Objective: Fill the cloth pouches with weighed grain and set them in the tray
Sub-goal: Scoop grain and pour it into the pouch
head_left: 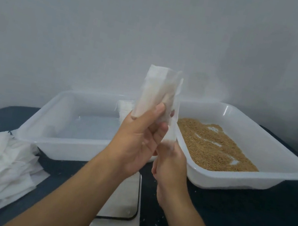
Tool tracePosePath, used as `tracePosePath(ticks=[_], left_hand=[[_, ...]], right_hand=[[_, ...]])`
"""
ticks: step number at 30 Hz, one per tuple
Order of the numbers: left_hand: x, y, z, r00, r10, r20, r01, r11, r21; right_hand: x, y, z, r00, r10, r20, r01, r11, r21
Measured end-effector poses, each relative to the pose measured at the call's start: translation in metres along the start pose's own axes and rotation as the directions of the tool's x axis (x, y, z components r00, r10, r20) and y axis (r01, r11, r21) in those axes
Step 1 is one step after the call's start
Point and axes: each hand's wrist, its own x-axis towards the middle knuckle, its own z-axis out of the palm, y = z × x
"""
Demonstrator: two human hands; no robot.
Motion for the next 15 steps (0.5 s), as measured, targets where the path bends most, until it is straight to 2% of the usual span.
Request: tracePosePath(ticks=[4,7,11,15], left_hand=[[-0.026,0.007,-0.032,0.999,0.043,0.004,-0.044,0.99,0.133],[-0.046,0.011,-0.057,0.999,0.035,-0.011,-0.031,0.967,0.255],[-0.069,0.016,-0.083,0.996,0.022,-0.083,0.008,0.939,0.345],[-0.087,0.019,-0.096,0.994,-0.029,-0.103,0.075,0.875,0.478]], right_hand=[[-0.005,0.0,0.003,0.995,-0.102,0.007,0.102,0.99,-0.094],[-0.011,-0.004,0.005,0.978,-0.202,0.058,0.204,0.978,-0.046],[-0.02,-0.012,0.007,0.929,-0.31,0.202,0.317,0.948,-0.001],[-0.027,-0.009,0.012,0.879,-0.326,0.347,0.361,0.932,-0.04]])
